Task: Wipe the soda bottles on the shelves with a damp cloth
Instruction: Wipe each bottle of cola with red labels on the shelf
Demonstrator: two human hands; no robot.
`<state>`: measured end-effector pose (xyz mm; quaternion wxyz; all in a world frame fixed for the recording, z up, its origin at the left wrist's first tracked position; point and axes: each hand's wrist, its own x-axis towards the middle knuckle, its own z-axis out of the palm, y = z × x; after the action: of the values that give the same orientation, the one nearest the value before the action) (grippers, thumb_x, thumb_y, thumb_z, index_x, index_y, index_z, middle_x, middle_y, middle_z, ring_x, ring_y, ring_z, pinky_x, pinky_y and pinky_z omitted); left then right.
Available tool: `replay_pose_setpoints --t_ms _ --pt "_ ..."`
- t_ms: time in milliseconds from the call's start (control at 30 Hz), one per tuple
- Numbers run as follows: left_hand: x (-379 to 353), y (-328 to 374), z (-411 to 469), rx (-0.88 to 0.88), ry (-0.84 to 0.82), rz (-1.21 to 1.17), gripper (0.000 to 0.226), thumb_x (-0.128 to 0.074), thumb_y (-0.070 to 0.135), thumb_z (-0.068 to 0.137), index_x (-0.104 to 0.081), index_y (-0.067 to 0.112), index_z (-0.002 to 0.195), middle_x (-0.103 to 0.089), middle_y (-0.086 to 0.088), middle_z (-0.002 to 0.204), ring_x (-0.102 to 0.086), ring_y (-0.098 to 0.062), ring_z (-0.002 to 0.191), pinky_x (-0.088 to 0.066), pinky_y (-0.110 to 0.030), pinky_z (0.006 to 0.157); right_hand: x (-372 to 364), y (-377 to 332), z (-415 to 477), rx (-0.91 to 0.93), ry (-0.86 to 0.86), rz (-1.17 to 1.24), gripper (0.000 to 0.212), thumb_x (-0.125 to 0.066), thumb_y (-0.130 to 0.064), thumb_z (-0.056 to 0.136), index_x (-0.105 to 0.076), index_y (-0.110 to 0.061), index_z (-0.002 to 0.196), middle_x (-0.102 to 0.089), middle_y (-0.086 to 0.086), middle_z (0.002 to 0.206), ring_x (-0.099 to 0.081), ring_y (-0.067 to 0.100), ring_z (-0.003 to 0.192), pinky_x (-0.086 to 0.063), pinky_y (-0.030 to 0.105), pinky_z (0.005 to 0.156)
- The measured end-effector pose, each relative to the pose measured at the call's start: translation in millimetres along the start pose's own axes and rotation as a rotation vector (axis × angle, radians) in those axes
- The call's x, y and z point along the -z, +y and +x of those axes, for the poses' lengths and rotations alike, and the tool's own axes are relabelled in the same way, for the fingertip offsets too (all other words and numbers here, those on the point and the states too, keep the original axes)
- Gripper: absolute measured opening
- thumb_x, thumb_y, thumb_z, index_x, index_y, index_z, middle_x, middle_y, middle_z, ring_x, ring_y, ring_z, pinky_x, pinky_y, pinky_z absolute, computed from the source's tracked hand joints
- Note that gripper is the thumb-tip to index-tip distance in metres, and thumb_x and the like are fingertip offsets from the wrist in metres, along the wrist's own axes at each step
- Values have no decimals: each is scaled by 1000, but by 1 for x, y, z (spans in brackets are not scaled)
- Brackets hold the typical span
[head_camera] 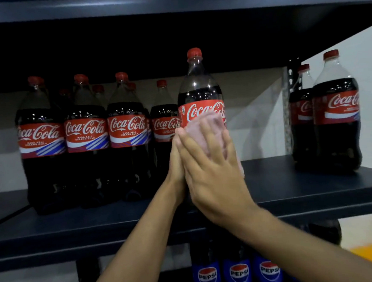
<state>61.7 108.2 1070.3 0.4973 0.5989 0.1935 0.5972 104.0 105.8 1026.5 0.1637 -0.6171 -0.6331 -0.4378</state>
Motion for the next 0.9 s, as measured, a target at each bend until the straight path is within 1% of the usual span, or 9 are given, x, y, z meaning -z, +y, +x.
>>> replay_pose_setpoints --t_ms 100,133,200,333,400,567,733,800,900 --pt "25 6 5 41 31 -166 68 -19 54 111 -69 8 117 -80 -6 103 -78 -18 94 -63 -25 80 3 31 -49 105 467 393 61 -27 -32 102 -33 -11 159 -29 9 167 -10 36 157 -20 62 120" --pt "19 5 7 65 -7 -205 69 -21 56 110 -70 7 116 -80 -10 103 -78 -18 92 -63 -27 81 0 35 -56 117 499 398 61 -26 -32 103 -32 -12 160 -28 9 168 -9 37 157 -22 63 118" --pt "17 2 8 63 -18 -195 69 -22 55 110 -71 7 116 -79 -11 106 -77 -20 95 -64 -29 84 -2 32 -46 150 510 425 57 -31 -30 104 -36 -14 159 -31 10 166 -15 36 157 -22 63 119" --pt "25 -1 5 8 -52 -194 63 -16 52 112 -67 20 132 -74 -4 132 -67 -16 127 -54 -27 107 23 41 5 15 585 622 57 -45 -27 100 -43 -15 156 -32 7 166 -17 32 156 -21 55 122" --pt "21 0 3 -20 -46 -186 63 -18 51 113 -70 22 132 -73 -4 134 -67 -12 127 -55 -26 105 40 55 36 -31 583 716 63 -44 -33 98 -37 -17 159 -23 0 170 -11 28 158 -20 49 122" --pt "23 9 4 88 -2 -153 69 -32 58 106 -66 8 139 -70 -20 133 -70 -32 114 -52 -51 107 81 89 98 -83 504 1074 61 -45 -37 97 -43 -21 156 -29 -6 167 -29 19 150 -31 48 120" --pt "37 29 -6 220 21 17 74 -32 71 103 -76 16 127 -77 -12 124 -74 -27 114 -56 -43 102 81 98 94 23 495 1089 55 -44 -34 101 -45 -22 154 -36 -6 164 -28 17 151 -27 45 123" --pt "29 29 -10 160 63 -24 76 -29 71 103 -75 15 127 -78 -12 120 -77 -24 105 -60 -40 95 69 88 79 26 547 1009 56 -45 -31 100 -45 -22 155 -35 -4 165 -23 21 155 -24 46 123" --pt "13 16 -14 -20 159 20 55 -29 60 110 -74 31 122 -81 3 108 -76 -10 105 -59 -35 97 49 65 48 58 577 856 59 -43 -27 102 -35 -19 160 -19 -1 171 -6 26 159 -15 51 125"
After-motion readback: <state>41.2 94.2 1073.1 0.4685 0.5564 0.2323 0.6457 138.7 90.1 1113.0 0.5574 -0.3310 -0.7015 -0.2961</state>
